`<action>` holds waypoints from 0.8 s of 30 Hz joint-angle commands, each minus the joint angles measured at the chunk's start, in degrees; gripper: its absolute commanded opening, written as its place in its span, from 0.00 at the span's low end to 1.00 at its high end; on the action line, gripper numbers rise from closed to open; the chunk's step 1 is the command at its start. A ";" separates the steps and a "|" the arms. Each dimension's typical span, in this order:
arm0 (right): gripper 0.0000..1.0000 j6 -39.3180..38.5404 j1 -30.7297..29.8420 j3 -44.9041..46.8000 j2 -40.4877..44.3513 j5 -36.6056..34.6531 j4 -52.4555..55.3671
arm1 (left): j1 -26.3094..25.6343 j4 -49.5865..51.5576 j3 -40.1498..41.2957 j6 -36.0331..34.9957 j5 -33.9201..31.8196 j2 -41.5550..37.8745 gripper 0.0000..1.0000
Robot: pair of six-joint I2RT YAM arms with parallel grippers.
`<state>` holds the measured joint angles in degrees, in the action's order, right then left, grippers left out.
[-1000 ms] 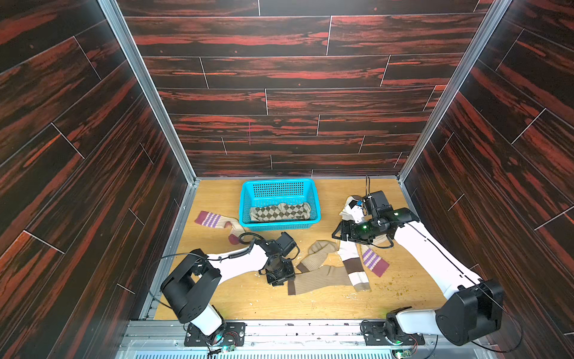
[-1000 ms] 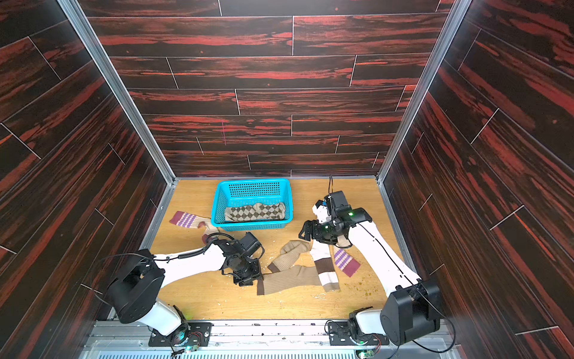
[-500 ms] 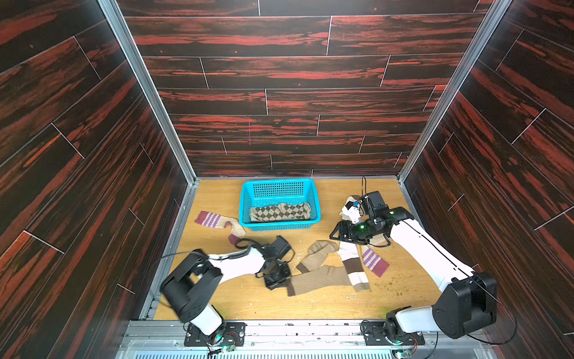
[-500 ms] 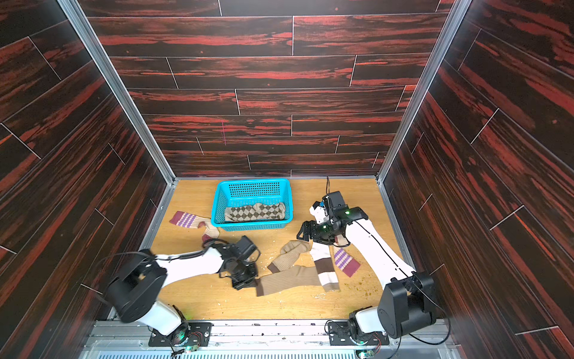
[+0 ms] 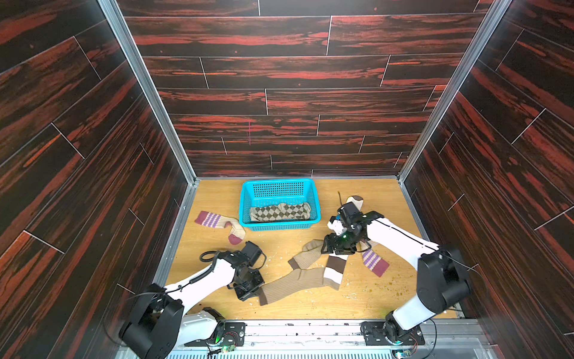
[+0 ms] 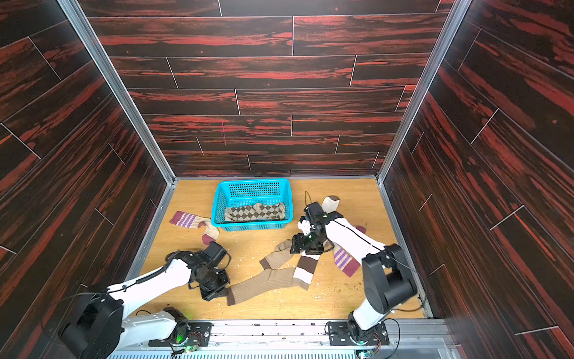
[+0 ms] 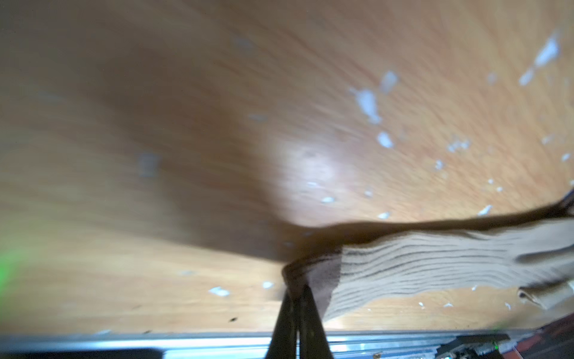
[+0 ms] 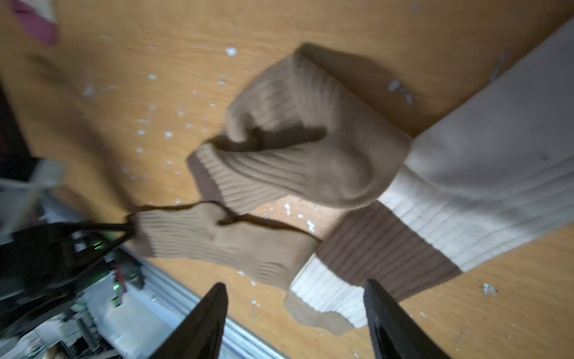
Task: Place the socks together as a pair
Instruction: Move the sock to the center of the board.
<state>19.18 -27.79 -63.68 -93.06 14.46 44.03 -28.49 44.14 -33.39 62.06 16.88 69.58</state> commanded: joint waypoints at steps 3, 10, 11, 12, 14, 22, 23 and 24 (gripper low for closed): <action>0.63 2.99 -0.33 4.64 0.74 -8.41 1.24 | 3.42 7.51 0.71 -0.84 -5.45 -4.98 0.00; 0.53 6.96 2.50 9.30 -2.04 -18.06 0.16 | 4.39 7.28 1.24 -2.21 -6.00 -2.18 0.00; 0.53 7.25 3.40 9.36 -2.28 -18.92 0.09 | 4.77 7.55 1.17 -2.39 -6.57 -2.00 0.00; 0.53 7.39 4.57 9.22 -2.39 -19.83 0.11 | 5.23 8.05 1.00 -2.50 -7.43 -1.98 0.00; 0.53 6.98 5.80 8.66 -1.60 -20.41 -0.50 | 6.11 8.28 0.65 -2.41 -8.14 -2.38 0.00; 0.61 -0.59 -0.16 6.18 5.36 -9.69 -7.08 | 6.35 12.28 -5.17 -2.13 -9.17 -4.54 0.46; 0.61 -1.69 -1.54 5.80 4.77 -9.74 -7.41 | 6.38 12.85 -6.23 -2.01 -9.72 -5.11 0.51; 0.62 -2.60 -2.91 5.44 4.09 -10.09 -7.78 | 6.39 12.90 -7.49 -1.97 -10.33 -5.65 0.56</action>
<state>20.73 -27.75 -56.90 -88.03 1.26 38.65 -22.39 53.47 -37.41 60.12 8.91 66.11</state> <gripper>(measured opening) 0.613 0.525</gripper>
